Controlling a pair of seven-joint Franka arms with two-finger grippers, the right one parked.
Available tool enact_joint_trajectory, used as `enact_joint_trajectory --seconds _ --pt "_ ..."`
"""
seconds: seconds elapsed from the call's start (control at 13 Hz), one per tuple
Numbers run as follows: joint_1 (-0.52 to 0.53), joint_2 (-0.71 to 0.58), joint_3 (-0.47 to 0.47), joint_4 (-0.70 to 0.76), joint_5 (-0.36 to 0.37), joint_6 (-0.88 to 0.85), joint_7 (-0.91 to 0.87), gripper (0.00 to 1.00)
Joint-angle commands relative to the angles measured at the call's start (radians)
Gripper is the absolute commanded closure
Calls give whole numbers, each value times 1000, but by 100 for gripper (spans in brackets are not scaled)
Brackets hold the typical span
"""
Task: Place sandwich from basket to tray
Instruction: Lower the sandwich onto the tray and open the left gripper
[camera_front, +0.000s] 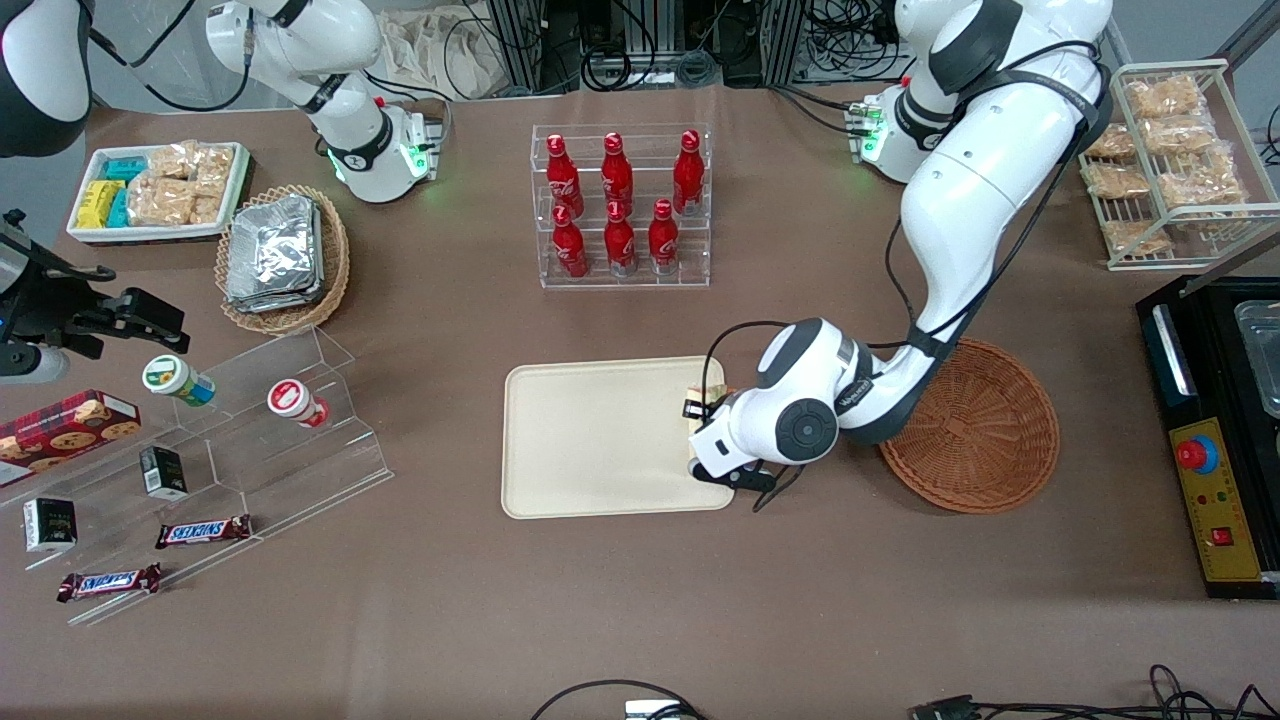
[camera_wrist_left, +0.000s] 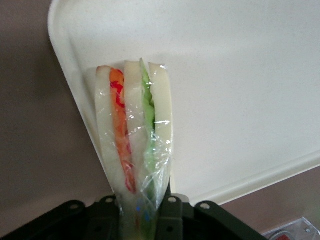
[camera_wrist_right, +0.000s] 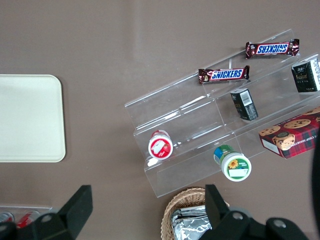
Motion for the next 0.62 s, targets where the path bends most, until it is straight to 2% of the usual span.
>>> enact_joint_trajectory --seconds 0.0,0.23,0.54 --pt "0 -3 -1 27 24 -10 -12 0" --pt "26 -37 -3 33 19 -25 -15 0" --pt "94 -181 -4 33 11 -138 -14 0"
